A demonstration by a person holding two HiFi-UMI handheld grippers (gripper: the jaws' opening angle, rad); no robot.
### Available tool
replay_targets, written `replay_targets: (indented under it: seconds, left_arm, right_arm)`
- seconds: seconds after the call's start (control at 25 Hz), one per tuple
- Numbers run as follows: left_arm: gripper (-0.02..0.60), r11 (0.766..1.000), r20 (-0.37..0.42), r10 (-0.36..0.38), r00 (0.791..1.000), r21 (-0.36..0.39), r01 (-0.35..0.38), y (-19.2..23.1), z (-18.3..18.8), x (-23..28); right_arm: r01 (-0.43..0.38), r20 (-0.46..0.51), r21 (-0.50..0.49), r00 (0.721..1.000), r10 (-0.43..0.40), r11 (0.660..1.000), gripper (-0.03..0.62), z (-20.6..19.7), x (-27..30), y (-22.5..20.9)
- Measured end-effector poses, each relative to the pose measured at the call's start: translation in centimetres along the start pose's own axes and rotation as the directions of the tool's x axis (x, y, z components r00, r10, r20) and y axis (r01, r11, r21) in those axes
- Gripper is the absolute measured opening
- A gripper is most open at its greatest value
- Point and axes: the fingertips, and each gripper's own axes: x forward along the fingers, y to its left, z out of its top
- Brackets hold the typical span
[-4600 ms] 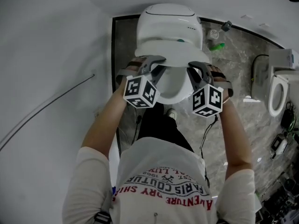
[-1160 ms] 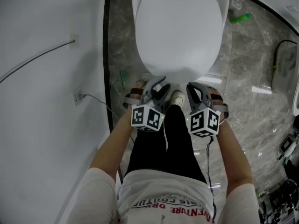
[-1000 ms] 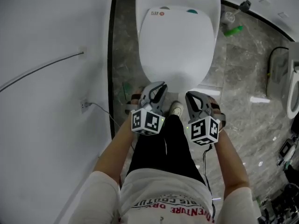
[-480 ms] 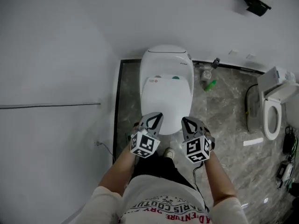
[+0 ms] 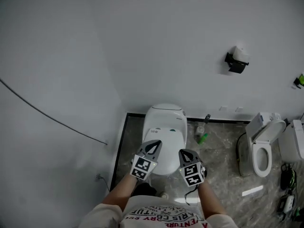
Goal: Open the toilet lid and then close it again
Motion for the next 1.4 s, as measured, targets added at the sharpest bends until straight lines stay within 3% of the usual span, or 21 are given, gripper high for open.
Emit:
replay_targets:
  seconds: [0.2, 0.36, 0.68, 0.92, 1.4]
  left_arm:
    - [0.008, 0.997, 0.085, 0.06, 0.995, -0.046, -0.057, 0.9, 4.5, -3.1]
    - [0.008, 0.987, 0.151, 0.098, 0.984, -0.138, -0.078, 1.1, 7.9, -4.9]
    - [0.008, 0.957, 0.225, 0.186, 0.956, -0.261, -0.125, 1.3, 10.2, -9.0]
    - [0.008, 0.956, 0.23, 0.21, 0.95, -0.253, -0.149, 1.3, 9.9, -10.2]
    - [0.008, 0.956, 0.227, 0.2, 0.953, -0.257, -0.139, 1.4, 9.7, -10.3]
  right_arm:
    - [0.036, 0.106, 0.09, 0.993, -0.046, 0.995, 0.015, 4.3, -3.2, -0.3]
    - [0.062, 0.154, 0.135, 0.985, -0.083, 0.989, 0.015, 6.5, -5.3, -1.5]
    - [0.058, 0.252, 0.271, 0.959, -0.129, 0.961, 0.015, 8.7, -8.2, -1.4]
    - [0.101, 0.268, 0.274, 0.947, -0.177, 0.957, 0.015, 8.2, -8.6, -1.1]
    - [0.118, 0.251, 0.281, 0.949, -0.192, 0.952, 0.015, 7.8, -8.2, -1.0]
